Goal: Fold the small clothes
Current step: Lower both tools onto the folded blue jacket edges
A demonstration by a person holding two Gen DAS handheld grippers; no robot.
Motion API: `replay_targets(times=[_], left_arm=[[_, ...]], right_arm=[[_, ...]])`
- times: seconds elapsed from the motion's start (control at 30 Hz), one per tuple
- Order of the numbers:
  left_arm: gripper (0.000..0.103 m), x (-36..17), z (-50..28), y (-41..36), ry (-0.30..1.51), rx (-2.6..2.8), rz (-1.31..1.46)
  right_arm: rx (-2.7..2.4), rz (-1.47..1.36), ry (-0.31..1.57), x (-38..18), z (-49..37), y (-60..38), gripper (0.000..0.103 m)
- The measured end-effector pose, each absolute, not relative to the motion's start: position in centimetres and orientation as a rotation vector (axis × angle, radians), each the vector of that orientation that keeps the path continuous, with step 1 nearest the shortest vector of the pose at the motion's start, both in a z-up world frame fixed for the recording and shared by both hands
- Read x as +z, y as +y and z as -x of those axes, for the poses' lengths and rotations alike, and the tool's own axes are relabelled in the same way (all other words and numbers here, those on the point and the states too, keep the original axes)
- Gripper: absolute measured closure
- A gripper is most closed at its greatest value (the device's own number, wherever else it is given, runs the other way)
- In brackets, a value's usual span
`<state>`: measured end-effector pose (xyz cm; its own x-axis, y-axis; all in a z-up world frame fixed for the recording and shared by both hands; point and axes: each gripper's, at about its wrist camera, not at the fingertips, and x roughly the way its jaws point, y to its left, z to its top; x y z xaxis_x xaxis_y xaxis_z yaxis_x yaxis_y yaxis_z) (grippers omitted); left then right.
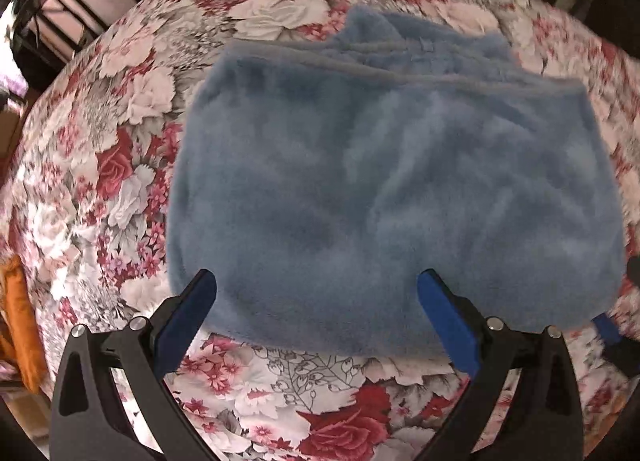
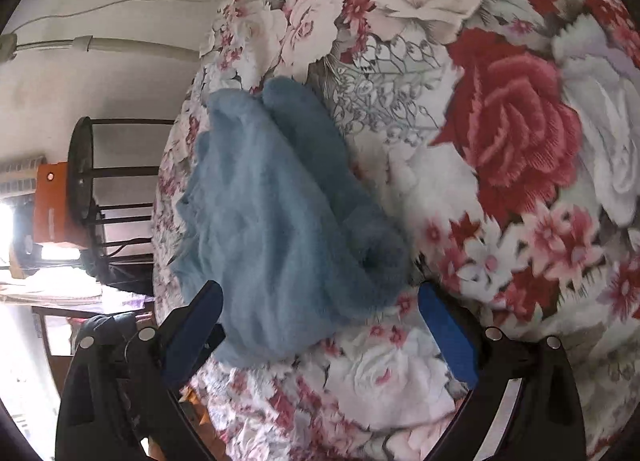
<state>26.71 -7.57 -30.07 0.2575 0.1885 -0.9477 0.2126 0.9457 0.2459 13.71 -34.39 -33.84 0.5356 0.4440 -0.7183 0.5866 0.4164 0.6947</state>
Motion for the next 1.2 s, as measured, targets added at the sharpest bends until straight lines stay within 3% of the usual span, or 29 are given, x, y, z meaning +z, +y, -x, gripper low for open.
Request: replay_targets(times=[0.07,0.2,0.3,0.63,1.03,1.1,1.2], left_arm=[[0.005,-30.8,-26.8,-8.1,1.319,-0.007,-0.386],[0.005,-31.3,-27.1,-8.0,1.332,-0.009,-0.375],[0.004,-31.7,-27.4,-7.6,1.346,-0.016,-0.354],[0.004,-30.1,-28.0,-6.0,1.318,-0.014,-0.287],[0.004,-32.4,-30.4,5.4,1.448,-0.003,0.158],[0.006,-32.7,-30.5,5.6,1.452,-0.034,0.170],[0.018,-33.2,-31.1,5.9,1.462,-0.104,0.217]], right_arm=[[-0.146,-1.150,1.065,-33.7,-14.3,-34.0,0.006],[-0.186,-1.095,1.045,-33.7,-15.0,-34.0,0.023],[-0.198,-1.123,1.037,-34.3,-15.1,-34.5,0.029],[-0.217,-1.138,1.015,-33.5,-14.7,-35.6,0.028],[-0.180,-0.891,0.872,-28.2,-15.8,-34.3,0.029],[-0.127,-0.875,0.855,-27.8,-16.3,-33.7,0.031],[-0.043,-0.881,0.850,-27.7,-17.2,-32.8,0.032]])
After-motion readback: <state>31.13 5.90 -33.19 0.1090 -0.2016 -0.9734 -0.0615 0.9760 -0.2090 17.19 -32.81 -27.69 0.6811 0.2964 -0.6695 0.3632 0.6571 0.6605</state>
